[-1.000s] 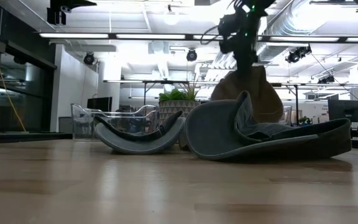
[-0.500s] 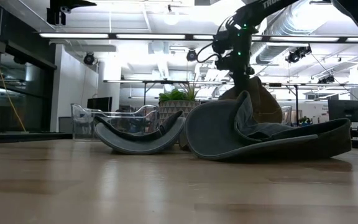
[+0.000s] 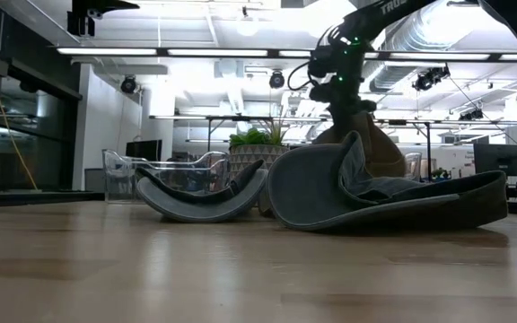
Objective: Pick & Place hat
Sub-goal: Put the left light brown cap into the right transparent bin
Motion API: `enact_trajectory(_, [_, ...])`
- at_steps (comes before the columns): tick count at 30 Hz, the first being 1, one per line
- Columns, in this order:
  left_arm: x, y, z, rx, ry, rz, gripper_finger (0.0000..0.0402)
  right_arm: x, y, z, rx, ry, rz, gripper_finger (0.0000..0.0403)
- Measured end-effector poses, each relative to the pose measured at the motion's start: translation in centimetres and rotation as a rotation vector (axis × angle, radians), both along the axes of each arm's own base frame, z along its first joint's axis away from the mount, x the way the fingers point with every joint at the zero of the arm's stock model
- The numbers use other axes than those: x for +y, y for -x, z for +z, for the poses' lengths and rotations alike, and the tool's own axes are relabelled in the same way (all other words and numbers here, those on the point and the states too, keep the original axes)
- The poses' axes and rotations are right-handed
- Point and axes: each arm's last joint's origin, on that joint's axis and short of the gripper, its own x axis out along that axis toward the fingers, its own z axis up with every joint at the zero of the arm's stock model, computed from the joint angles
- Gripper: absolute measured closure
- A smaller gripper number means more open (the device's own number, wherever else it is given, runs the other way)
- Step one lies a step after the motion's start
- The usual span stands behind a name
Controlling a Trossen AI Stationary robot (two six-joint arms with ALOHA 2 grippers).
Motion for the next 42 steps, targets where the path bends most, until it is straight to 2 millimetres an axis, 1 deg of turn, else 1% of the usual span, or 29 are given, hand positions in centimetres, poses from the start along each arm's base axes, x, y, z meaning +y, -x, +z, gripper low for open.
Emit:
enact_trajectory(5, [0.0, 0.0, 0.0, 0.0, 0.0, 0.0, 0.017, 0.0, -0.1, 0.0, -0.034, -0.02, -0.019, 0.0403])
enact_trajectory(8, [0.0, 0.0, 0.0, 0.0, 0.001, 0.0, 0.017, 0.3, 0.0, 0.4, -0.046, -0.029, -0.02, 0.0403])
enact_trajectory(15, [0.0, 0.0, 0.0, 0.0, 0.001, -0.002, 0.017, 2.1, 0.9, 2.9, -0.104, -0.042, -0.01, 0.0403])
enact_trajectory(18, [0.0, 0.0, 0.0, 0.0, 0.001, -0.003, 0.017, 2.8, 1.3, 4.2, -0.177, -0.057, -0.009, 0.0403])
enact_trajectory(23, [0.0, 0.0, 0.0, 0.0, 0.002, -0.003, 0.017, 3.5, 1.8, 5.4, -0.244, -0.081, -0.063, 0.0403])
enact_trajectory(31, [-0.1, 0.0, 0.0, -0.007, 0.042, -0.023, 0.017, 4.1, 1.6, 5.4, -0.333, -0.231, -0.091, 0.0403])
enact_trajectory(37, [-0.1, 0.0, 0.0, -0.008, 0.055, -0.023, 0.017, 4.5, 2.3, 5.1, -0.269, -0.291, -0.141, 0.0403])
enact_trajectory(42, [-0.1, 0.0, 0.0, -0.009, 0.056, -0.027, 0.017, 4.2, 3.0, 4.9, -0.225, -0.291, -0.219, 0.0403])
